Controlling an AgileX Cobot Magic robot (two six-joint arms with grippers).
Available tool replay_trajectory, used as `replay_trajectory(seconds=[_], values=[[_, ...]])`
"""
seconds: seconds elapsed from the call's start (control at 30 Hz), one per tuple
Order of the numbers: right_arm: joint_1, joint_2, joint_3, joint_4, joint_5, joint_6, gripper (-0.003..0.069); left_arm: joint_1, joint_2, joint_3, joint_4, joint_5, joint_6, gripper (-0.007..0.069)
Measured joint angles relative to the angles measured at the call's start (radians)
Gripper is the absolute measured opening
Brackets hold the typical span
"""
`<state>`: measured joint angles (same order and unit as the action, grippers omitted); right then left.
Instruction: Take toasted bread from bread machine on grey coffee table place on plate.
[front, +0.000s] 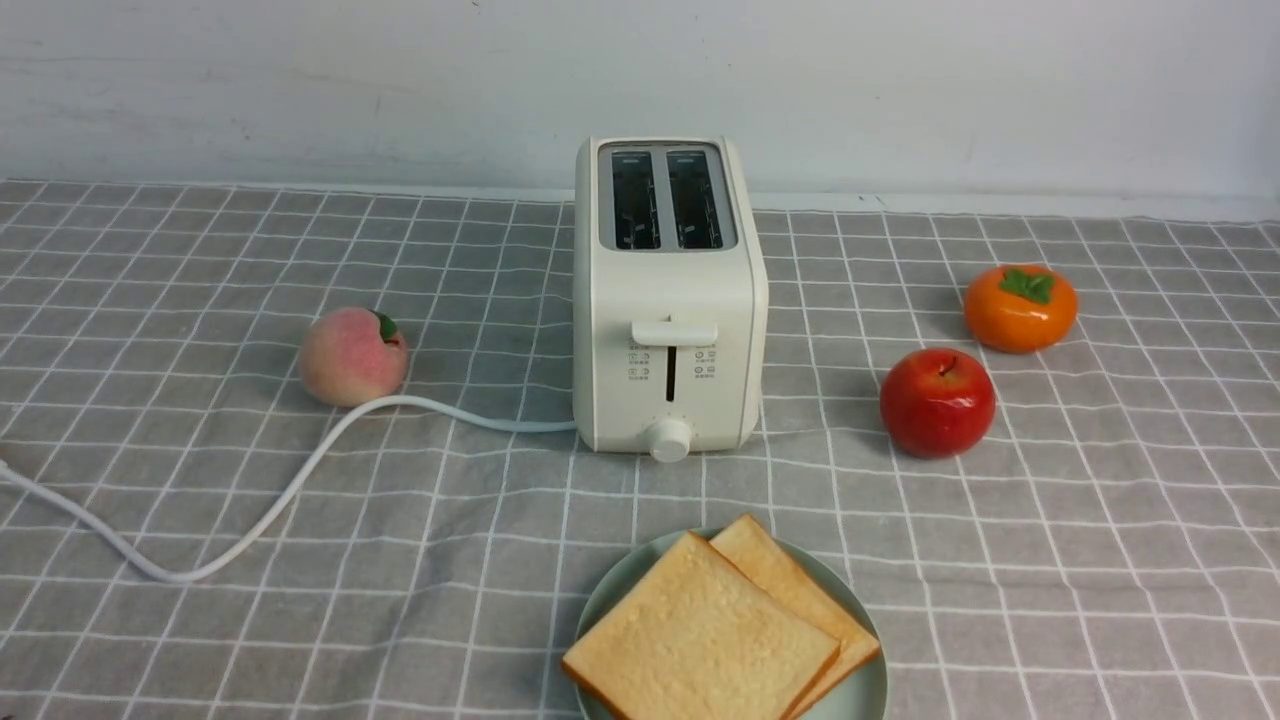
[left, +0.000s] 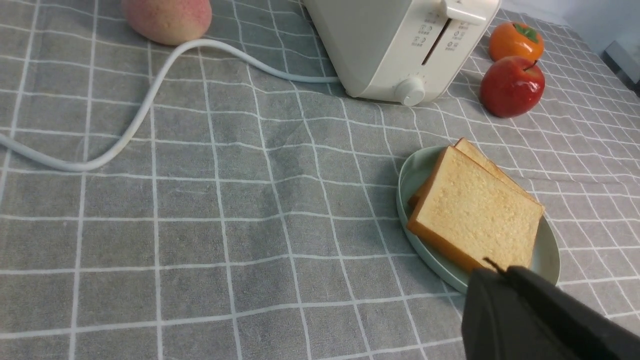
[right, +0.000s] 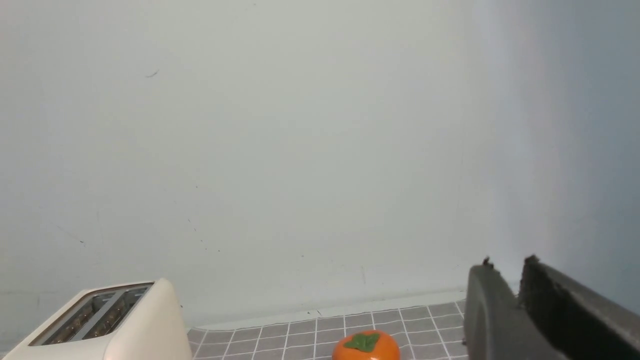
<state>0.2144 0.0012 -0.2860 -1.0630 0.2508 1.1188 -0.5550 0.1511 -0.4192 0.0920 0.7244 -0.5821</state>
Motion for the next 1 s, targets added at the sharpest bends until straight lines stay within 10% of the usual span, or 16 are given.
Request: replay_trajectory(seconds=[0.3, 0.53, 1.0], values=[[0.0, 0.0, 0.0, 0.0, 0.001, 0.0, 0.0107, 0.034, -0.02, 0.079, 0.04, -0.196, 0.057, -0.0014], [0.0, 0.0, 0.0, -0.022, 0.001, 0.0, 0.0115, 0.356, -0.154, 0.379, -0.071, -0.465, 0.146, -0.0014], [0.0, 0.0, 0.0, -0.037, 0.002, 0.0, 0.0127, 0.463, -0.161, 0.45, -0.092, -0.338, 0.153, -0.0014]])
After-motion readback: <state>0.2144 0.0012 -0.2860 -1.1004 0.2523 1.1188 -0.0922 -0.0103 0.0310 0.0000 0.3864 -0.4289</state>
